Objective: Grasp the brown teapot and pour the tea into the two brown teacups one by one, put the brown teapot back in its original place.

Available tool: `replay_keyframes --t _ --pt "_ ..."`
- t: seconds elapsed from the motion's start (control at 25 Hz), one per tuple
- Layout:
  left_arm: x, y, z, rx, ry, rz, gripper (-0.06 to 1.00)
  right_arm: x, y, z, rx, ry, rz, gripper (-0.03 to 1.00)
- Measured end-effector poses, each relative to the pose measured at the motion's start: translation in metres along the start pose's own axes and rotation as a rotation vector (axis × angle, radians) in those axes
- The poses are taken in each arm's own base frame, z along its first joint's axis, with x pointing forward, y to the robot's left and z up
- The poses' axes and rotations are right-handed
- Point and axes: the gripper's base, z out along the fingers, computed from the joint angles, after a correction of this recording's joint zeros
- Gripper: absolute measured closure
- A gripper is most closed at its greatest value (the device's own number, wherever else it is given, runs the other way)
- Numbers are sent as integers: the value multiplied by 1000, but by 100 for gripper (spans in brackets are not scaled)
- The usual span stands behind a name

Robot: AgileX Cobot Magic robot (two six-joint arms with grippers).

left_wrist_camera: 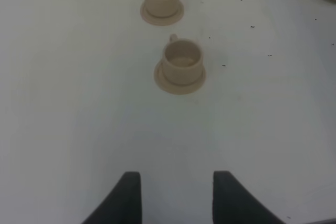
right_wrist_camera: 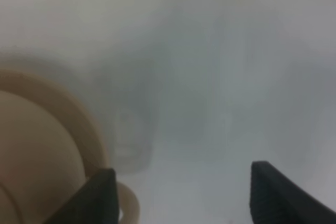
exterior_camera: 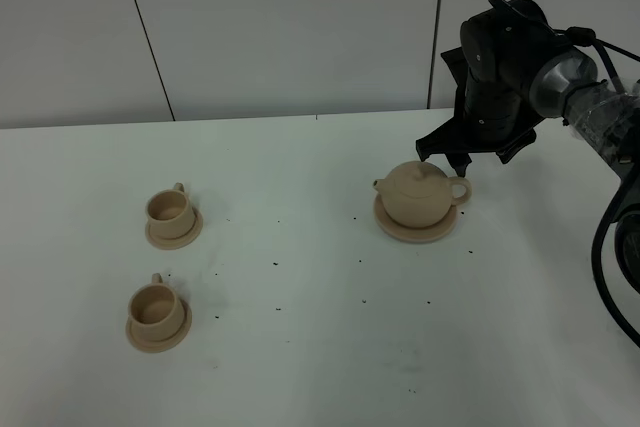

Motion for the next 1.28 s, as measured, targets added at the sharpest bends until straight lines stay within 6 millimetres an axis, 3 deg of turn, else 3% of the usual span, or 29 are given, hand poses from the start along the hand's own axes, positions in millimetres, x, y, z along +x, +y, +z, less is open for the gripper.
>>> replay_keyframes --t 1.28 --pt "0 0 0 0 0 0 55 8 3 6 -30 43 0 44"
